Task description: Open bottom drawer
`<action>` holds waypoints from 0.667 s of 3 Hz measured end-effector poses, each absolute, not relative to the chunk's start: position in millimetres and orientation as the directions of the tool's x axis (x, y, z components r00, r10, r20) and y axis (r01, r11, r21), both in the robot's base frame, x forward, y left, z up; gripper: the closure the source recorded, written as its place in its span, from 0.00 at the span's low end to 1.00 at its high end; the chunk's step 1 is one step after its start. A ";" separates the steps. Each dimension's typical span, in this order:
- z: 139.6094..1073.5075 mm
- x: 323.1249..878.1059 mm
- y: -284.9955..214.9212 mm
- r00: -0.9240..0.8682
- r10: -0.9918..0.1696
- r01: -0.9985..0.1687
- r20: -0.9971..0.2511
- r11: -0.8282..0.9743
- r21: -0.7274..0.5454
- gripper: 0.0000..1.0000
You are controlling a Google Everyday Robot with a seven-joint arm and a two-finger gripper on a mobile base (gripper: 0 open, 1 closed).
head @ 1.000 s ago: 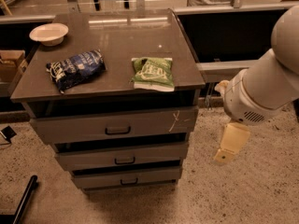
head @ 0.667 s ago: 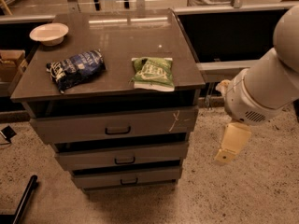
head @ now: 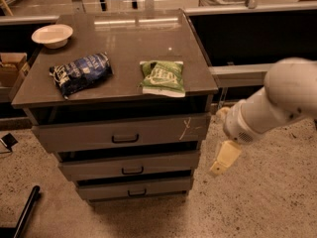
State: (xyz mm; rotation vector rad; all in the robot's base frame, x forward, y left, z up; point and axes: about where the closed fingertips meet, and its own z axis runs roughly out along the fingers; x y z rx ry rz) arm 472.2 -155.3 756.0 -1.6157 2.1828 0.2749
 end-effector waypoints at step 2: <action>653.3 496.3 -151.8 -0.310 -0.782 -0.934 -0.541 0.357 0.020 0.00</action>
Offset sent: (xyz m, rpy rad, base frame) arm 0.0196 0.0015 -0.0668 0.1091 0.0215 -0.0338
